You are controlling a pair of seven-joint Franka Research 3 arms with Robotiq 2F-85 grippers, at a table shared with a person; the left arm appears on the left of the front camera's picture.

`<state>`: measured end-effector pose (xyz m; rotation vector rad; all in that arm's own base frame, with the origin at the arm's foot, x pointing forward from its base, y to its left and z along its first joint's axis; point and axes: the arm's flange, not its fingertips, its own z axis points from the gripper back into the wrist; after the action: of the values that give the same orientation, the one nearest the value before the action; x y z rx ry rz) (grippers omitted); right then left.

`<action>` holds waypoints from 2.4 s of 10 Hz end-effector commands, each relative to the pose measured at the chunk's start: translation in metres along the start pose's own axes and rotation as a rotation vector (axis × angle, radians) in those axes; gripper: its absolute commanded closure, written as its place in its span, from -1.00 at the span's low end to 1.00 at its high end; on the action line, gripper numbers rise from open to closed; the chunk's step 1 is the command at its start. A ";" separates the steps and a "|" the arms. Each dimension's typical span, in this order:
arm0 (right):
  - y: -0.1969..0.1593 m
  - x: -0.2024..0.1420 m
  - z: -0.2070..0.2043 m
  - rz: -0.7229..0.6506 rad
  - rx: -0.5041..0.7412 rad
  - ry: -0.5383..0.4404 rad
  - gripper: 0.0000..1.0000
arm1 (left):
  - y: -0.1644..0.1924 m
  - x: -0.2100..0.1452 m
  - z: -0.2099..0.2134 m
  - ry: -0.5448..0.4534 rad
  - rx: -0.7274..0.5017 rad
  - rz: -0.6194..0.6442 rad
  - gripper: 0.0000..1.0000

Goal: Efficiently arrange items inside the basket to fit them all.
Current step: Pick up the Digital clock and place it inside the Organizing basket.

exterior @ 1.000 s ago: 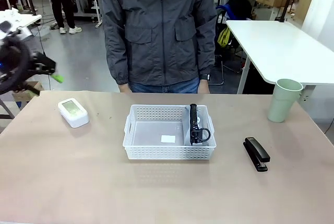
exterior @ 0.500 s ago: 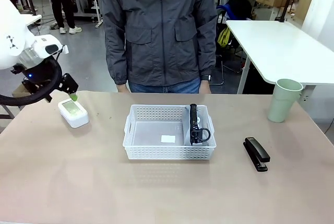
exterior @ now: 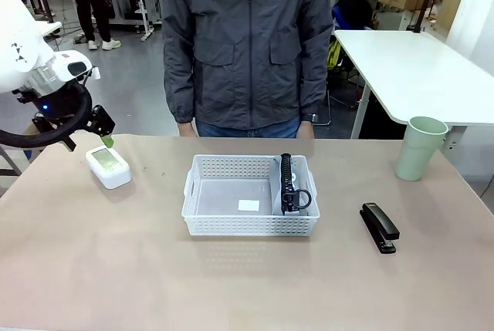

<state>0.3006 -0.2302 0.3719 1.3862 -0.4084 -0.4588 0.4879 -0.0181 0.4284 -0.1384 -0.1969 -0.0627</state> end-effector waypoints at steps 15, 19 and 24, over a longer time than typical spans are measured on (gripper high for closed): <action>0.001 -0.002 0.002 0.028 0.001 0.011 -1.00 | -0.033 0.025 -0.033 -0.030 0.133 0.885 -1.00; 0.001 -0.002 0.002 0.028 0.001 0.011 -1.00 | -0.034 0.021 -0.048 -0.023 0.234 0.830 -1.00; 0.001 -0.002 0.002 0.028 0.001 0.011 -1.00 | -0.013 0.036 -0.079 -0.052 0.174 0.818 -1.00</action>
<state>0.3002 -0.2307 0.3720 1.3862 -0.4097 -0.4593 0.5352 -0.0440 0.3567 -0.0118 -0.1578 0.7631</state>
